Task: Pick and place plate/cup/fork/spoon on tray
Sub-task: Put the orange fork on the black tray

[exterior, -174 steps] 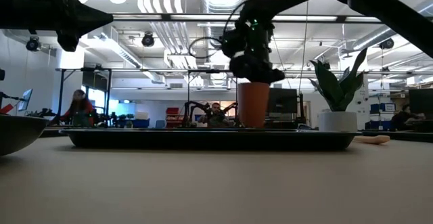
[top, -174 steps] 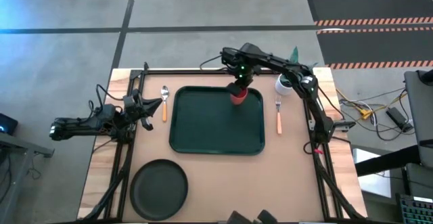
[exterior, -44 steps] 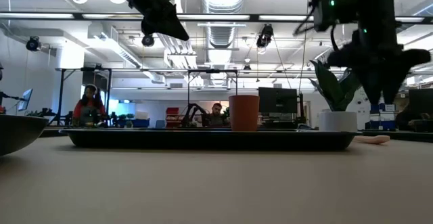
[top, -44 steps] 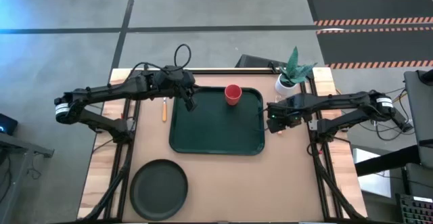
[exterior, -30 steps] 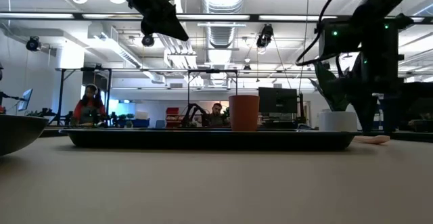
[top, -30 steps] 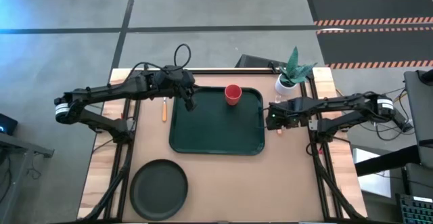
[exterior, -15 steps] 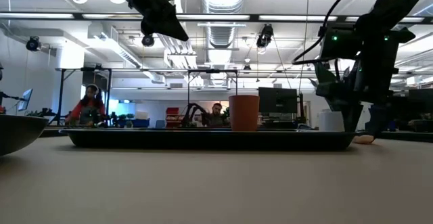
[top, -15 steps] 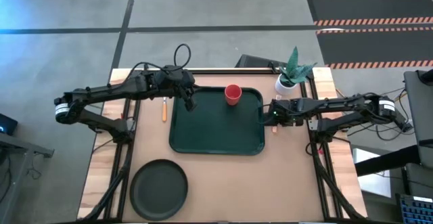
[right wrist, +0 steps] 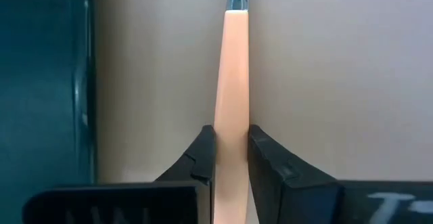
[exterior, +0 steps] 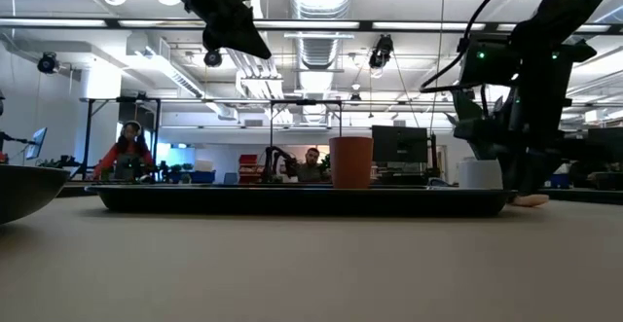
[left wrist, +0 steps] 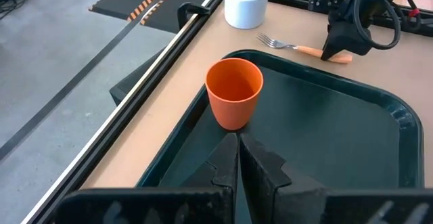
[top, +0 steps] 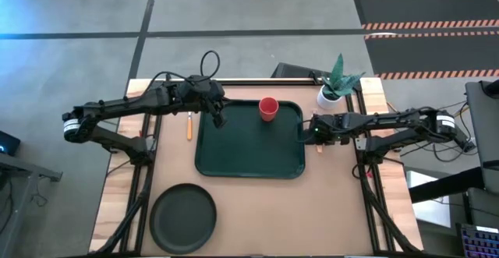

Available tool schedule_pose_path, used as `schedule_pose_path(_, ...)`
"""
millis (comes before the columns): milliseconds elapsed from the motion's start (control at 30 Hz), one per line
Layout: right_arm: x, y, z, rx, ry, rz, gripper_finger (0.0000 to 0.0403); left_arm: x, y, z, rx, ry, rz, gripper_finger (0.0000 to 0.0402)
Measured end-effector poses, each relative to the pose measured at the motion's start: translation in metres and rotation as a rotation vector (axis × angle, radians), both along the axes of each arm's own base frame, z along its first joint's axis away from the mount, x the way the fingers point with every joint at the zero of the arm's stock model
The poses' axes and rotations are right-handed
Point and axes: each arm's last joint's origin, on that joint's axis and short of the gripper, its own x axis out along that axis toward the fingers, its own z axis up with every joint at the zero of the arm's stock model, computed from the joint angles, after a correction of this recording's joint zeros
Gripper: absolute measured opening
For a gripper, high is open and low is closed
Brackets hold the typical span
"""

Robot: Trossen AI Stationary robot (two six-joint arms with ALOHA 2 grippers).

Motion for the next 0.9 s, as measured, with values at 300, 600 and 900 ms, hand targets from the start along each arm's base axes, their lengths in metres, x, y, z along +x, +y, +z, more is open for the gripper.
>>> schedule_pose_path(300,0.030,-0.005,0.072,-0.098,-0.097,0.078,0.0040,0.000,0.000,-0.001,-0.002,0.004,0.001,0.0000)
schedule_pose_path(600,0.054,0.007,0.119,-0.116,-0.136,0.101,0.0040,-0.001,0.000,-0.003,-0.006,0.012,0.001,0.0000)
schedule_pose_path(900,0.092,0.032,0.067,-0.044,-0.151,0.071,0.0040,-0.001,0.000,-0.003,-0.003,0.012,0.001,0.0000)
